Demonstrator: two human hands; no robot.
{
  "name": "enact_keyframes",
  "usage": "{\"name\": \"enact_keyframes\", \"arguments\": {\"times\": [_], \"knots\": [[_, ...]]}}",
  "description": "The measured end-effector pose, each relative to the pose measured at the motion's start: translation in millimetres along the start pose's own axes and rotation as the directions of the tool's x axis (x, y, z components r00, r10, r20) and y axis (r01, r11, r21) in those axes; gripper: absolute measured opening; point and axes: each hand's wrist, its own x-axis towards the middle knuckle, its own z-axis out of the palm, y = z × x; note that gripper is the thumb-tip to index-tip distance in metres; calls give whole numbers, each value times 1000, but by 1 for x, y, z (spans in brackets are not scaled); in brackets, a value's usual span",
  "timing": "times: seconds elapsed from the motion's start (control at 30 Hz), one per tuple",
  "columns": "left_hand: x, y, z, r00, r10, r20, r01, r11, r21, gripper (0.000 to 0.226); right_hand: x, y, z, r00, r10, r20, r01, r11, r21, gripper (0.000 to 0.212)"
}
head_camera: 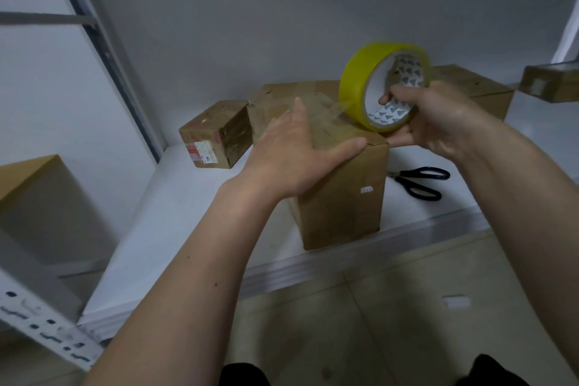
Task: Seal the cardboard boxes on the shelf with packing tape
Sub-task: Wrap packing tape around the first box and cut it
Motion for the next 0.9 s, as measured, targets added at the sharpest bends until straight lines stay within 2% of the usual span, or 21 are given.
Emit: {"name": "enact_keyframes", "arguments": {"times": [0.13,0.27,0.37,0.43,0.53,0.73,0.9], "knots": [[-1,0,-2,1000,14,13,-14,1000,17,111,1,13,4,998,63,-18,-62,994,87,16],[-2,-1,-3,998,33,56,-36,997,64,100,2,32,17,997,78,-27,-76,995,60,30],[-2,-2,-5,997,28,76,-34,996,80,97,4,22,16,997,73,-41,-69,994,85,12],[-3,-3,-6,996,22,85,-29,997,77,97,6,15,10,997,66,-41,-62,993,99,8],[-3,-3,-7,995,20,95,-28,996,82,98,2,15,0,992,127,6,-125,971,203,13],[-3,-1,-5,995,30,92,-37,997,70,95,-3,39,-12,965,258,53,-253,847,467,10],[-5,0,-6,990,9,139,-15,999,48,87,-2,55,-6,961,273,46,-252,796,550,13]]}}
